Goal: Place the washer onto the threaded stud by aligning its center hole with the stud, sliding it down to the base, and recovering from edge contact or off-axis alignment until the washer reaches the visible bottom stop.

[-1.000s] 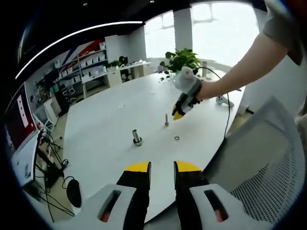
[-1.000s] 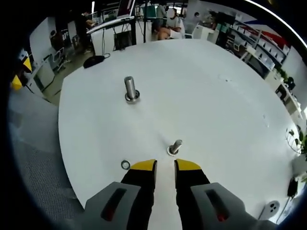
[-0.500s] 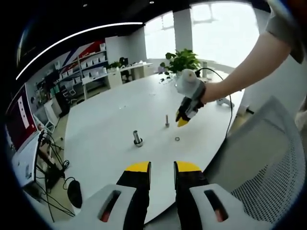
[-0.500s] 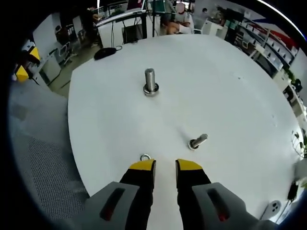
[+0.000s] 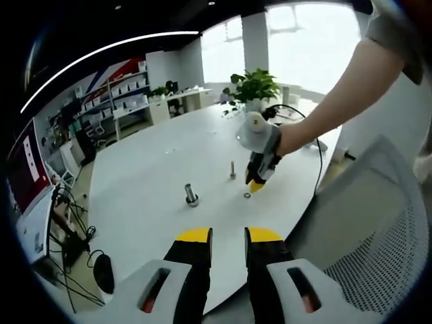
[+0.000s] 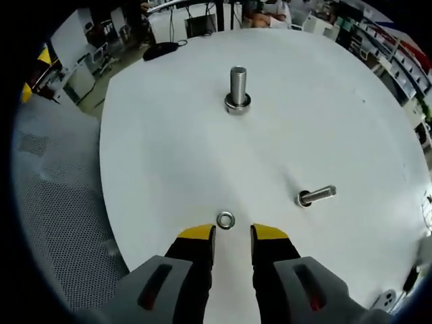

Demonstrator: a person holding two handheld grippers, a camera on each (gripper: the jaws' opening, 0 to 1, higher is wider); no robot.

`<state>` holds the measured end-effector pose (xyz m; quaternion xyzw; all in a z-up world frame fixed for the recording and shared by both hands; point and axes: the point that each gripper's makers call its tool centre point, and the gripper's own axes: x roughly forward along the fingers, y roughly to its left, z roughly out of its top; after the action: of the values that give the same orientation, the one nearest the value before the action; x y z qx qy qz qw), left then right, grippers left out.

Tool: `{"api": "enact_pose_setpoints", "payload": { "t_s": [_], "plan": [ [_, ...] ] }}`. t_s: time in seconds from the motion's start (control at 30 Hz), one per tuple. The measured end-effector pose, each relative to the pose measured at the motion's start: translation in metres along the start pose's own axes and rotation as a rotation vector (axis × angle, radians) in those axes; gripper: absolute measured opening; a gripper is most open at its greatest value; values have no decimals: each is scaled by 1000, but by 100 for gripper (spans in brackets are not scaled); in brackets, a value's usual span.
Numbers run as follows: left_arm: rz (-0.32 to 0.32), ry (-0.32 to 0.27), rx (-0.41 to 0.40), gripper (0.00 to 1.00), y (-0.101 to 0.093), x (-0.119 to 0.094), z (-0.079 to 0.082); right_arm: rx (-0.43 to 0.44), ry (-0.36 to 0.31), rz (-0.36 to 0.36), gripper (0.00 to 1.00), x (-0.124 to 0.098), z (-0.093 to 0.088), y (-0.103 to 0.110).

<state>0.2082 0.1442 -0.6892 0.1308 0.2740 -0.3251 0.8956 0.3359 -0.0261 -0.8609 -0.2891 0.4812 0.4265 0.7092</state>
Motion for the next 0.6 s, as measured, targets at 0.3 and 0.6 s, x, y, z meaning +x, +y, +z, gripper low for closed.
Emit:
{"api": "enact_pose_setpoints", "payload": {
  "t_s": [0.3,0.6],
  "plan": [
    [5,1,-5,17,1,0,0,-29,54,13,23,13,-7,4],
    [7,-3,-12,17,2,-1,0,-66,67,12,21,15,-5,3]
  ]
}}
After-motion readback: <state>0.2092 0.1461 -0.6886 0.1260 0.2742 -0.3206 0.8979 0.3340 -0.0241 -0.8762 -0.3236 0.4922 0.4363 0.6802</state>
